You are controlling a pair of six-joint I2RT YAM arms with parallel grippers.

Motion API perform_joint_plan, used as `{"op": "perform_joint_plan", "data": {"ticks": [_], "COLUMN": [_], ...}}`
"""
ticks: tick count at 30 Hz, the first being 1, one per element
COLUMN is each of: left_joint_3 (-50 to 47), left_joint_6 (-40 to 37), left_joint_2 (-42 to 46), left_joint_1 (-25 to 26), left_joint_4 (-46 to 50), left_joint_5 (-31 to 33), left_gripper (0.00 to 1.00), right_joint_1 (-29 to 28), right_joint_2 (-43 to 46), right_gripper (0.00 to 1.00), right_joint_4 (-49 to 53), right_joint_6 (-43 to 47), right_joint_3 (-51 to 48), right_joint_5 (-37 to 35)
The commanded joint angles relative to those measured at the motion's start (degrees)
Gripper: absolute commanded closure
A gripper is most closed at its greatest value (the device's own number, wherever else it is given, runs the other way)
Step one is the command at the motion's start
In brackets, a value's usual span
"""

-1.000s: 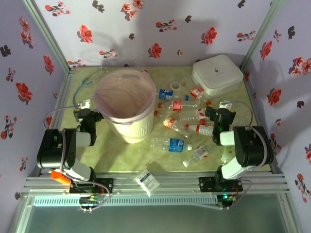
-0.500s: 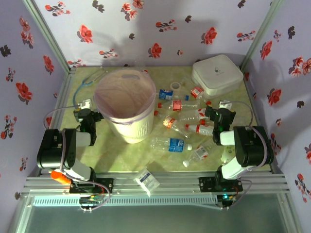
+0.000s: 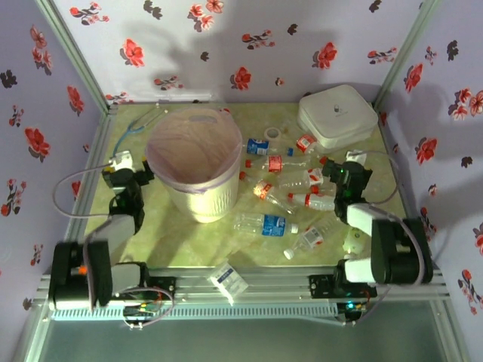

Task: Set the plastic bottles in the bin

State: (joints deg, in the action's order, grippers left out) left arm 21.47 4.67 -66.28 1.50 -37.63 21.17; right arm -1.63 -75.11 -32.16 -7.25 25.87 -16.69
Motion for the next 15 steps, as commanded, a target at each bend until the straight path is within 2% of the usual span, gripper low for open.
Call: {"op": "perform_joint_plan", "data": {"ticks": [1, 4, 6, 10, 13, 15], "left_joint_3": [5.1, 10.6, 14.9, 22.6, 30.4, 35.2], "left_joint_6": [3.8, 14.5, 21.3, 23.8, 23.4, 22.9], "left_joint_2": [9.9, 17.4, 21.0, 23.6, 22.9, 22.5], "left_joint_1": [-0.2, -0.7, -0.8, -0.9, -0.9, -0.9], "left_joint_4": [22.3, 44.0, 56.7, 68.8, 76.4, 79.4], "left_joint_5": [10.0, 13.2, 12.8, 6.3, 1.2, -2.8], "left_gripper": [0.0, 0.0, 0.0, 0.0, 0.0, 0.0], "right_joint_1": [-0.3, 1.2, 3.4, 6.9, 9.8, 12.2], "right_joint_2": [7.9, 9.5, 9.1, 10.4, 10.6, 9.4], "right_gripper": [0.01, 0.01, 0.01, 0.01, 0.01, 0.01], "right_joint_4": [22.7, 52.2, 65.6, 76.2, 77.9, 76.8], "right_joint_6": [-3.9, -11.6, -15.4, -18.8, -19.4, -20.6], "right_joint_3": [7.8, 19.5, 24.4, 25.6, 23.3, 21.9], "right_joint_5": [-4.4, -10.7, -9.0, -4.4, -1.9, 3.5]}}
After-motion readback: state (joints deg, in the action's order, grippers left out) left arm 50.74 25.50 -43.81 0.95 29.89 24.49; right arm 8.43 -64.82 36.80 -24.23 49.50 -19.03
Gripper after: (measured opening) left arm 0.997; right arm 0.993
